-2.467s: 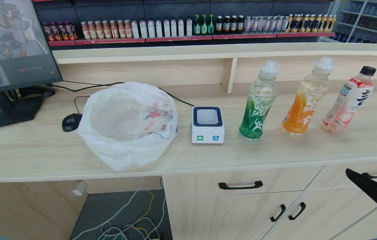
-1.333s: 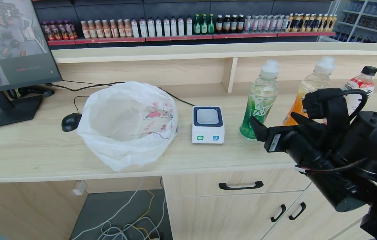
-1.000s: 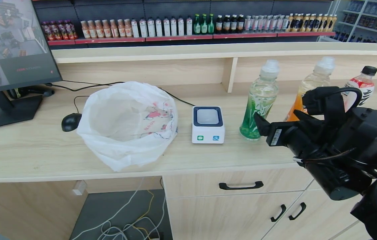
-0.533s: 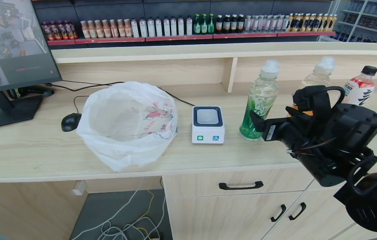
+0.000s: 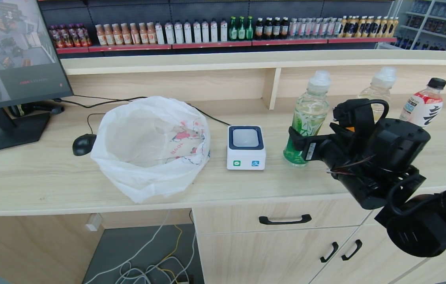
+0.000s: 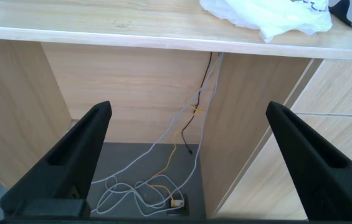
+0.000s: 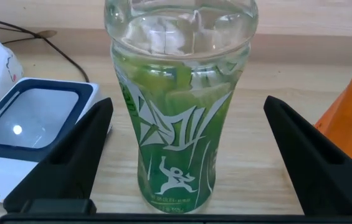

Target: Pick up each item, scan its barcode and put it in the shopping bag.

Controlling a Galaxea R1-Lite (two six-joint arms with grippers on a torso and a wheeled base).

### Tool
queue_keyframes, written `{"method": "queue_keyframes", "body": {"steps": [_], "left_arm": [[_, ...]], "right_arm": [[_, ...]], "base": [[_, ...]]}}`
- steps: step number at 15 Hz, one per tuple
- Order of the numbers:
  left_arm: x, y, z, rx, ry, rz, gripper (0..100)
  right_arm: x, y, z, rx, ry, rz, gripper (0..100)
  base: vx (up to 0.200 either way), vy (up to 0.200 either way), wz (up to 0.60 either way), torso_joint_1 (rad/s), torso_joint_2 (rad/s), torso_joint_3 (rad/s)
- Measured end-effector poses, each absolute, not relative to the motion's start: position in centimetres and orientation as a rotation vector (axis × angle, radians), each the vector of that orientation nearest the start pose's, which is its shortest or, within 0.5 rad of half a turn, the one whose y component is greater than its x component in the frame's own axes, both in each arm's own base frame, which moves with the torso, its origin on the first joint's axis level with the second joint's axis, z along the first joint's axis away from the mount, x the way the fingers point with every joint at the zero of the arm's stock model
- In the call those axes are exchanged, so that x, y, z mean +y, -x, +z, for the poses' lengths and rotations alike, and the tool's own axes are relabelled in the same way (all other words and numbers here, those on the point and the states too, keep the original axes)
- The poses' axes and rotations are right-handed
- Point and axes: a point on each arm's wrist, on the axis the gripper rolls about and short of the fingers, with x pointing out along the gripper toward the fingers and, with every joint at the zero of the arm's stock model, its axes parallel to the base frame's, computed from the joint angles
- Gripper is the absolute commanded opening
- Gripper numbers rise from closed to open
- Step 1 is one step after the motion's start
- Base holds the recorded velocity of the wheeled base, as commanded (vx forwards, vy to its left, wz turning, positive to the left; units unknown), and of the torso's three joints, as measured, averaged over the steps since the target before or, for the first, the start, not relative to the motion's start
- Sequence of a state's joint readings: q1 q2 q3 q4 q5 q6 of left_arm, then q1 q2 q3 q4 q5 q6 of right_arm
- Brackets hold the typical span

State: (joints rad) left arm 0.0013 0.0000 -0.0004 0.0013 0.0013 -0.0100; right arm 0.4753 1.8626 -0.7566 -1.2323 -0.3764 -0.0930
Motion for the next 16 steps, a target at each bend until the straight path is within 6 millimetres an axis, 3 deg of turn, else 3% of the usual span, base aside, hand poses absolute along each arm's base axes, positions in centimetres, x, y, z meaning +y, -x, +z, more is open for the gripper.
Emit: {"method": "queue_keyframes", "body": {"steps": [6, 16], "left_arm": [[0.0, 2.3, 7.6, 0.001, 0.01, 0.002, 100], [0.0, 2.3, 7.5, 0.001, 0.01, 0.003, 100]], "right_arm": [[14.7, -32.0, 17.9, -0.146, 0.056, 0.069, 100], [15.2, -33.8, 17.6, -0.16, 0.078, 0.058, 100]], "base": [[0.0, 0.0, 0.0, 0.0, 0.0, 0.0], [0.0, 0.0, 0.0, 0.0, 0.0, 0.0]]}}
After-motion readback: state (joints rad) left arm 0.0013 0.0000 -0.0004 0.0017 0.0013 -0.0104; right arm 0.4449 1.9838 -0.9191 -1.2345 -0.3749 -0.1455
